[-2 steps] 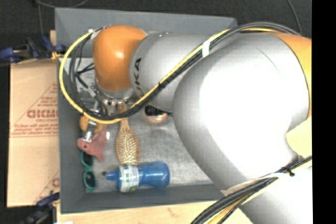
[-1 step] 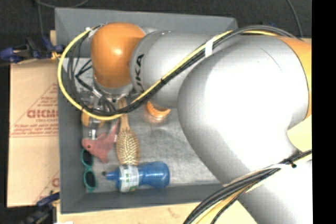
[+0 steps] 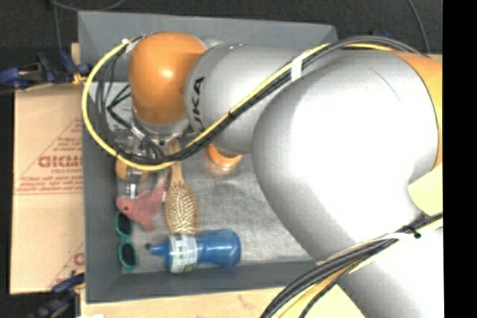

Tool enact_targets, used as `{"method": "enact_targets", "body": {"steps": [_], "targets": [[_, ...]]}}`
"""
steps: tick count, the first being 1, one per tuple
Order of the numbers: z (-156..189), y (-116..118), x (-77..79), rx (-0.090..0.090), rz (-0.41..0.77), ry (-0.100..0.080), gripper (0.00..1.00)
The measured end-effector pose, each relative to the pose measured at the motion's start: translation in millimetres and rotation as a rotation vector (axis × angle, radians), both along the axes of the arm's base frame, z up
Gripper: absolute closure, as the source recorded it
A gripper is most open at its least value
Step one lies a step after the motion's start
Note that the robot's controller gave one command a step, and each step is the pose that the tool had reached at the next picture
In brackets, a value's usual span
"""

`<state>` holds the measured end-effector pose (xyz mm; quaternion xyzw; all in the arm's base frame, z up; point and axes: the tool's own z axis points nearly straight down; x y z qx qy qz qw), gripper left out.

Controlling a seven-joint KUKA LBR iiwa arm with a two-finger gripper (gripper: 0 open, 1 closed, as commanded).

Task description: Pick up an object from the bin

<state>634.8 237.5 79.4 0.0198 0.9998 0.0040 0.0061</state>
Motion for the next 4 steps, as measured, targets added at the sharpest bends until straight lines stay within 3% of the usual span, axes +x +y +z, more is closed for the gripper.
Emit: {"method": "enact_targets", "body": {"steps": [2,4], "targets": [[27,-1,-1.8,-0.005,0.000,0.011,1.00],[45,-1,-0.6,-0.004,0.000,0.007,1.00]]}}
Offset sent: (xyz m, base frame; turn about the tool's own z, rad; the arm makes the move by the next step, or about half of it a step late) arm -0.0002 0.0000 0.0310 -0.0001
